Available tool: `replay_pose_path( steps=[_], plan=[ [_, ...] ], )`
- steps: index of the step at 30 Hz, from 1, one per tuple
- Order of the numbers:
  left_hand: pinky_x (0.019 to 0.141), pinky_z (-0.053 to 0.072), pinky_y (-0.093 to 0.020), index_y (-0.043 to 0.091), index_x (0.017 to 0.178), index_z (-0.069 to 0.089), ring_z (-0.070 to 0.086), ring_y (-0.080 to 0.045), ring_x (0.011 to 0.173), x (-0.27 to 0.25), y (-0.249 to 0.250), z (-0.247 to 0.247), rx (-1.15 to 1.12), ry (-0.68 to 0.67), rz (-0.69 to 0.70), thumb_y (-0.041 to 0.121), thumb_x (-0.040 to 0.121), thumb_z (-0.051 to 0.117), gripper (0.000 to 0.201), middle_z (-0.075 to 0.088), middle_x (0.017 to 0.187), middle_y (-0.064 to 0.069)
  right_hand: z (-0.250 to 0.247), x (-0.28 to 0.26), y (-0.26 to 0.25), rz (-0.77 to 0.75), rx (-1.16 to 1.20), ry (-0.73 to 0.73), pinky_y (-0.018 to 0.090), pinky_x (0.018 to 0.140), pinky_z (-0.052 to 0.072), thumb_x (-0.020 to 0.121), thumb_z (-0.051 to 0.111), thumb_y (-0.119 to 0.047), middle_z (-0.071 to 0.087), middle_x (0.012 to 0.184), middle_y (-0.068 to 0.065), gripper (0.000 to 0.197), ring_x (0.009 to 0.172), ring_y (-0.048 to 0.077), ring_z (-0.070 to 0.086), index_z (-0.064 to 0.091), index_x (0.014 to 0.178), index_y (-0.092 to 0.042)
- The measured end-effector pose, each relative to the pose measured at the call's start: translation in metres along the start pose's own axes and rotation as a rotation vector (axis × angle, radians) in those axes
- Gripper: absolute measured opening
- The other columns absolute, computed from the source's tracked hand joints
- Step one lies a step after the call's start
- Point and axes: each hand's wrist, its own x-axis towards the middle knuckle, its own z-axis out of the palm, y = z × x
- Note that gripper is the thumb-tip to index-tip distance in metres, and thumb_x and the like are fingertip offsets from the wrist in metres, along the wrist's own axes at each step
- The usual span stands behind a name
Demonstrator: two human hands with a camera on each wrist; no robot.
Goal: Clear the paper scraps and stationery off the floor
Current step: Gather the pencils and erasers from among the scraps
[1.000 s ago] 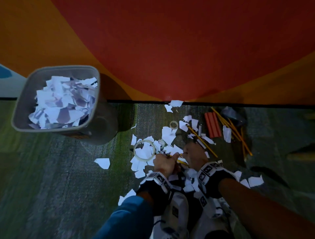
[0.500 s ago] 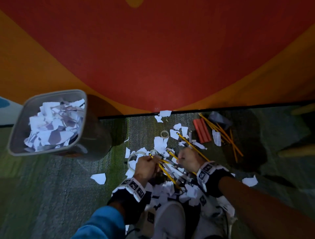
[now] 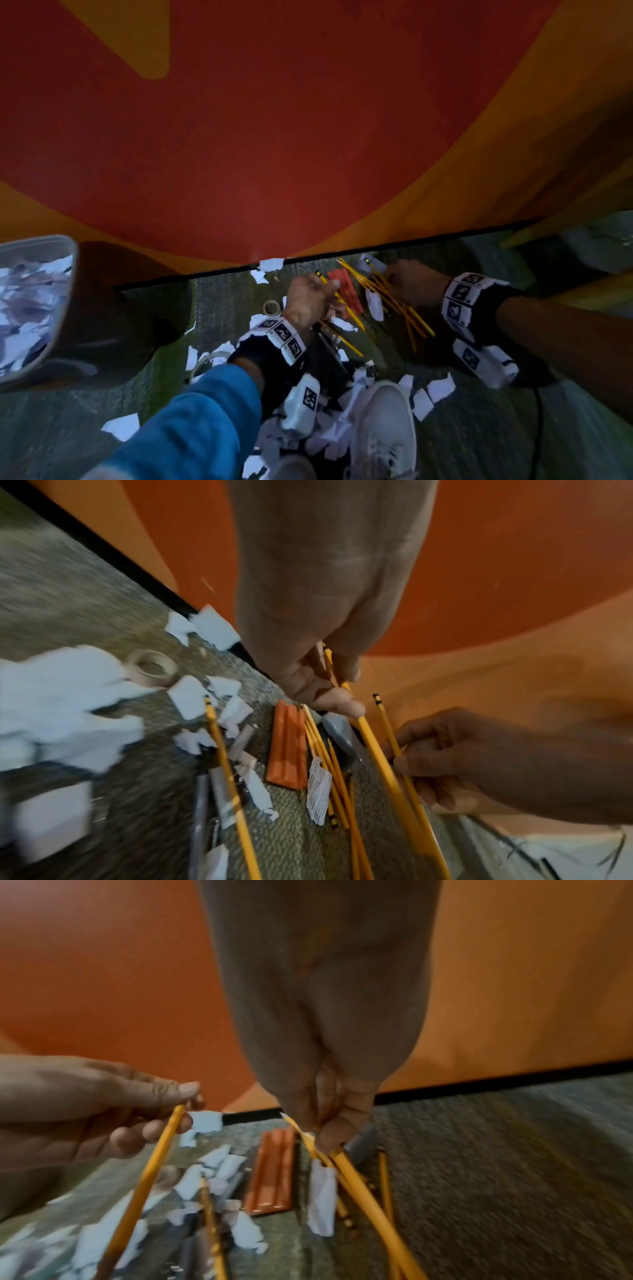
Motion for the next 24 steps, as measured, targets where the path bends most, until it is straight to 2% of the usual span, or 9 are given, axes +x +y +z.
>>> replay_pose_path(
  steps=[2,5,7,9,11,15,19,22,24],
  plan=[
    [0.048,0.056,-0.036,0.004,0.083,0.051,0.065,-0.023,0.047,0.018,-0.001,0.015,0.125,-0.006,0.003,0.013,0.095,0.064,0.020,0.063,0.064,-0.016,0.005,0.010,0.012,0.085,0.006,-0.029,0.034,0.067,0.049,0.093,0.053,-0.024,0.051,0.072,0.006,0.022,0.063,0.021,0.055,0.048,0.071,-0.022],
    [0.065,0.062,-0.049,0.009,0.076,0.060,0.069,-0.027,0.059,0.044,-0.002,0.030,0.274,0.003,0.014,0.023,0.093,0.066,0.023,0.068,0.067,-0.012,0.016,0.024,0.023,0.095,0.059,0.010,0.030,0.061,0.043,0.092,0.059,-0.029,0.050,0.069,0.005,0.027,0.060,0.021,0.053,0.053,0.067,-0.017],
    [0.059,0.059,-0.047,0.011,0.073,0.057,0.069,-0.037,0.064,0.061,-0.006,0.038,0.284,-0.006,0.018,0.027,0.091,0.069,0.027,0.067,0.060,-0.011,0.022,0.033,0.028,0.099,0.087,0.065,0.027,0.058,0.040,0.091,0.063,-0.025,0.057,0.066,0.006,0.027,0.061,0.021,0.057,0.062,0.067,-0.012],
    [0.054,0.051,-0.042,0.010,0.070,0.050,0.066,-0.040,0.063,0.073,-0.009,0.044,0.286,-0.010,0.027,0.023,0.092,0.070,0.032,0.063,0.052,-0.012,0.028,0.037,0.028,0.092,0.122,0.095,0.025,0.063,0.039,0.090,0.065,-0.020,0.054,0.061,0.001,0.032,0.067,0.022,0.058,0.056,0.060,-0.023],
    [0.056,0.052,-0.043,0.009,0.069,0.050,0.067,-0.039,0.059,0.081,-0.012,0.047,0.359,-0.009,0.061,0.023,0.091,0.071,0.033,0.063,0.053,-0.016,0.035,0.040,0.028,0.067,0.185,0.165,0.025,0.069,0.037,0.088,0.068,-0.016,0.056,0.062,0.003,0.041,0.072,0.022,0.055,0.048,0.055,-0.029],
    [0.061,0.058,-0.043,0.013,0.075,0.058,0.070,-0.030,0.059,0.081,-0.025,0.038,0.386,0.051,0.113,0.026,0.090,0.070,0.023,0.069,0.063,-0.014,0.060,0.043,0.030,0.113,0.327,0.393,0.025,0.066,0.042,0.087,0.066,-0.012,0.064,0.073,0.009,0.021,0.068,0.023,0.060,0.059,0.068,-0.019],
    [0.056,0.050,-0.023,0.012,0.083,0.069,0.066,-0.011,0.056,0.062,-0.043,0.015,0.424,0.141,0.217,0.009,0.092,0.060,0.013,0.069,0.065,0.002,0.098,0.043,0.041,0.049,0.283,0.404,0.021,0.063,0.042,0.085,0.071,-0.020,0.072,0.078,0.007,0.006,0.077,0.021,0.069,0.073,0.083,-0.015],
    [0.067,0.051,-0.021,0.021,0.083,0.073,0.065,-0.003,0.071,0.045,-0.064,0.005,0.569,0.119,0.294,0.010,0.090,0.064,0.016,0.070,0.076,0.010,0.116,0.045,0.053,-0.043,0.197,0.352,0.029,0.073,0.051,0.085,0.072,-0.021,0.072,0.097,0.009,0.029,0.089,0.027,0.069,0.072,0.113,-0.025],
    [0.073,0.054,-0.028,0.024,0.082,0.075,0.065,-0.006,0.074,0.040,-0.079,0.002,0.676,0.061,0.361,0.011,0.086,0.070,0.014,0.069,0.079,0.011,0.124,0.046,0.059,-0.052,0.147,0.331,0.038,0.073,0.055,0.086,0.069,-0.028,0.067,0.099,0.011,0.036,0.087,0.030,0.067,0.065,0.120,-0.036]
  ],
)
